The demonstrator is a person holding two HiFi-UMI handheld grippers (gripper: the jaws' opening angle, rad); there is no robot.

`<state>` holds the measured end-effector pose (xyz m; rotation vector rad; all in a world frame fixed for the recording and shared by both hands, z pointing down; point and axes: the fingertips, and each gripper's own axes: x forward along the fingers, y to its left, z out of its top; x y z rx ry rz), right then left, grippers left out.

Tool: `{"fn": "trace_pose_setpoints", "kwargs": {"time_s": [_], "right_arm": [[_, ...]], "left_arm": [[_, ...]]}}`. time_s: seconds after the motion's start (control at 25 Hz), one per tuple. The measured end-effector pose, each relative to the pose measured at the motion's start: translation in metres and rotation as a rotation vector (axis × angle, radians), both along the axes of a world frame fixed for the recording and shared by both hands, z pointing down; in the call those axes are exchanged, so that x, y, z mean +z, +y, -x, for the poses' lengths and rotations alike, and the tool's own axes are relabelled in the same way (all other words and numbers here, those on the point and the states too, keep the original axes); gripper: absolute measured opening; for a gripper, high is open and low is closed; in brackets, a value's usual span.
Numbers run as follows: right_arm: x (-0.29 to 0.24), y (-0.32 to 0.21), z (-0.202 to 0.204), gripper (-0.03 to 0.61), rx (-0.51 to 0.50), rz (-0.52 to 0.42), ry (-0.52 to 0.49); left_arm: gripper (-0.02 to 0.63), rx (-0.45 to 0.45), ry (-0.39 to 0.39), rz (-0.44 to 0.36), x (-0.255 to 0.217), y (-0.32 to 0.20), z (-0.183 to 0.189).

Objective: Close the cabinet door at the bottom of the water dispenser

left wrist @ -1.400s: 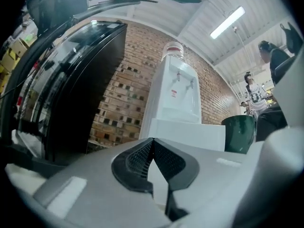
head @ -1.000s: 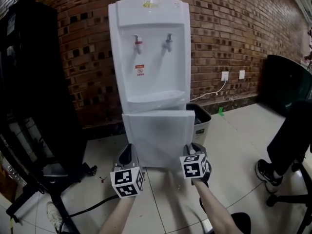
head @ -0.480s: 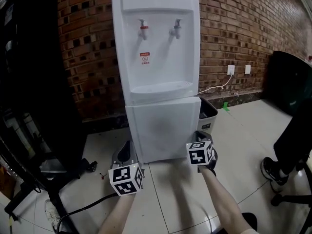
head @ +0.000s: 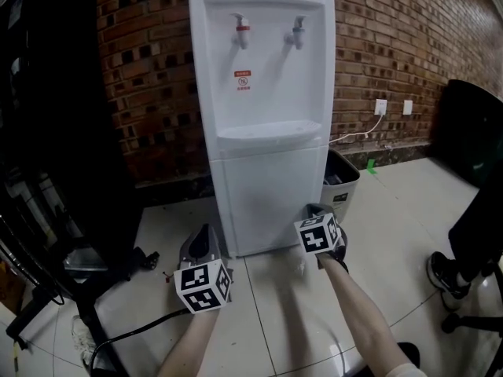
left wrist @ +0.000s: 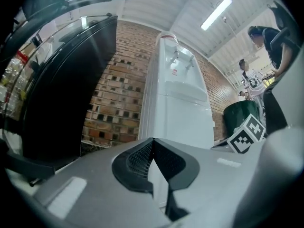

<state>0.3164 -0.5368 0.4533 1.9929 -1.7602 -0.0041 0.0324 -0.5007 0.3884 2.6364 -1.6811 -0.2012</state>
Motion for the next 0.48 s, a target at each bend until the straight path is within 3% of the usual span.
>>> {"fn": "trace_pose_setpoints", "kwargs": {"time_s": [0.2,0.48], "right_arm": [[0.007,-0.004,0.01,0.0,0.017,-0.008,-0.031],[-0.023,0.022,0.036,0.0,-0.045,-0.091,-0.085]], "left_arm": [[0.009,-0.028,0.027,0.02,0.003,-0.005,0.01],[0.009,-0.027,0.058,0.001,-0.024,0.005,0.013]]}}
